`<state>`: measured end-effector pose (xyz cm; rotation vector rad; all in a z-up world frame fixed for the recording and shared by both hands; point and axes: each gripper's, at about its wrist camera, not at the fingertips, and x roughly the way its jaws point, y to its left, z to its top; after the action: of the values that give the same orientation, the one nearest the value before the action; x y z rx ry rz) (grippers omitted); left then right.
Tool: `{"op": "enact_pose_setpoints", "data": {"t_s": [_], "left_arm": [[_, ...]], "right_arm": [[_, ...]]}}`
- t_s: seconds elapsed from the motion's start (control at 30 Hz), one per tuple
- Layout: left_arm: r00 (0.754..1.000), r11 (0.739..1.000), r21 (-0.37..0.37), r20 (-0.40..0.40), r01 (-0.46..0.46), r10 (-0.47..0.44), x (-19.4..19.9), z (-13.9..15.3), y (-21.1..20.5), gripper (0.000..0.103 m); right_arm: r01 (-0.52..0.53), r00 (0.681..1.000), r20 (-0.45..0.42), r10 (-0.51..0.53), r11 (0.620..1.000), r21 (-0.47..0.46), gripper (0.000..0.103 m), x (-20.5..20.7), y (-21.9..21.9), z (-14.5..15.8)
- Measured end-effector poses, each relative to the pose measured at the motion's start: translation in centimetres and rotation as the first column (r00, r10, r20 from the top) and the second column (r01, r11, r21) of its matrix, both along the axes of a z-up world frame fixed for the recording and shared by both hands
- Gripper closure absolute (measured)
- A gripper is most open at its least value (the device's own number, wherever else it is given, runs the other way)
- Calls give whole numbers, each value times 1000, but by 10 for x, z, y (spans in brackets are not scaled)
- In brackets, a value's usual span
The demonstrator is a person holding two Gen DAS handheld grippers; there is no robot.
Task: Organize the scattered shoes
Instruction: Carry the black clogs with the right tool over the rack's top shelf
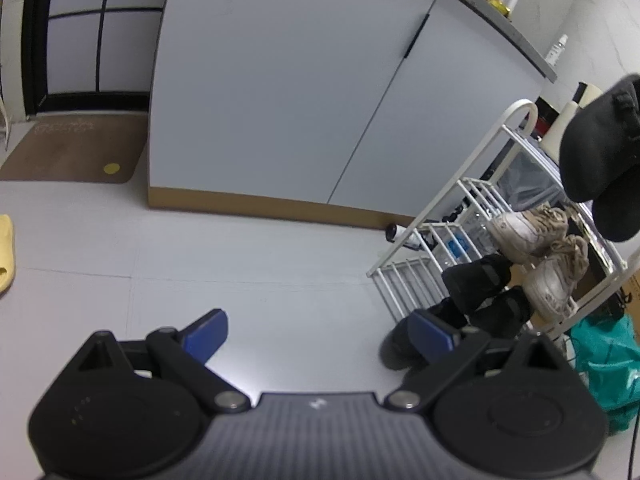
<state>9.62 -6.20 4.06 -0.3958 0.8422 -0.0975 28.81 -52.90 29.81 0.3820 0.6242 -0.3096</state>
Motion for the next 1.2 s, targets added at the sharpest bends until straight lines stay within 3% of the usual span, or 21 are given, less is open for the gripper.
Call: {"op": "enact_pose_setpoints", "data": {"t_s": [0.23, 0.47, 0.9, 1.03, 1.2], "left_arm": [[1000, 999, 46, -21, 11, -10, 0, -7, -5, 5], [999, 999, 34, -30, 38, -37, -2, -7, -9, 5], [994, 996, 1, -71, 84, -84, 1, -17, -23, 5], [995, 997, -32, -66, 67, -69, 2, -15, -25, 5], [993, 995, -22, -67, 95, -96, 1, -16, -32, 5]], "right_arm": [[102, 994, -57, -96, 990, 94, 82, 18, -36, -4], [189, 979, -107, -175, 973, 133, 82, 36, -58, -16], [233, 971, -109, -214, 950, 210, 81, 45, -104, -36], [232, 970, -115, -212, 951, 204, 81, 49, -107, -43], [248, 966, -131, -225, 947, 205, 81, 60, -119, -53]]}}
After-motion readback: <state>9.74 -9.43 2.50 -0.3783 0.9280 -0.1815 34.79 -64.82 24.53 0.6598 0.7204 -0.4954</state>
